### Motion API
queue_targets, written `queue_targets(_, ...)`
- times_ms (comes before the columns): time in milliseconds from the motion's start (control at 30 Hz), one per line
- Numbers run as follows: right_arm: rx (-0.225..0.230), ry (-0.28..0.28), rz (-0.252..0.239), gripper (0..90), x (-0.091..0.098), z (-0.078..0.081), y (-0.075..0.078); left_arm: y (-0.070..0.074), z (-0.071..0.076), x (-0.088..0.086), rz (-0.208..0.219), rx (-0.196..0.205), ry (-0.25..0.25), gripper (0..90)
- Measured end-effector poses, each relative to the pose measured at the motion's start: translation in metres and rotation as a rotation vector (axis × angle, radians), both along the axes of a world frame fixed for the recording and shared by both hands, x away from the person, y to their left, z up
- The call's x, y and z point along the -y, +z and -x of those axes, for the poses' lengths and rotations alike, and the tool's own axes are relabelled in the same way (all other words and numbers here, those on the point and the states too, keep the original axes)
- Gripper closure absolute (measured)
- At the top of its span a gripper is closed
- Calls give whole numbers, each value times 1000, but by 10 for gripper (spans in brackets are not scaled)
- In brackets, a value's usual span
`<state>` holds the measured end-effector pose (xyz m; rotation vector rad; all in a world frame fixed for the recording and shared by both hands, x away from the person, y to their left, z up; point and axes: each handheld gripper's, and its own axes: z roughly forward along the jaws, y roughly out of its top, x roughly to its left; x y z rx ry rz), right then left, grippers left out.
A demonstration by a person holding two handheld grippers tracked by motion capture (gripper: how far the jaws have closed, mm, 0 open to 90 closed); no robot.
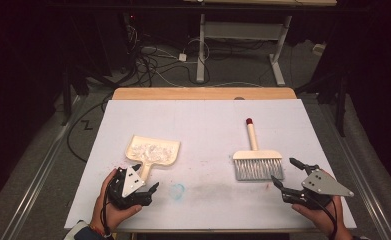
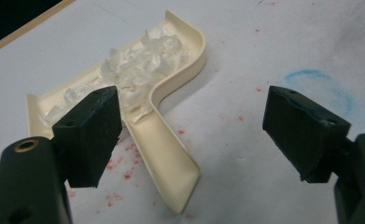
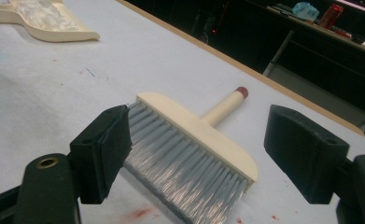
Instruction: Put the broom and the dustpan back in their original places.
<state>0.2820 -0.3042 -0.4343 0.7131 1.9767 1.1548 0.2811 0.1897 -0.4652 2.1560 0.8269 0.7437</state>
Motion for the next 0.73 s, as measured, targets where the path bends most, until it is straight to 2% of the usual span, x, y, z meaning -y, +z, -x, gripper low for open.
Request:
queue_targets(333,8,-1,-2,235,0,1,2,0,0,-1,4,0,3,188)
queue_targets(733,-9,-2,0,234,2,-1,-1,0,-4,2,3,-7,4,188)
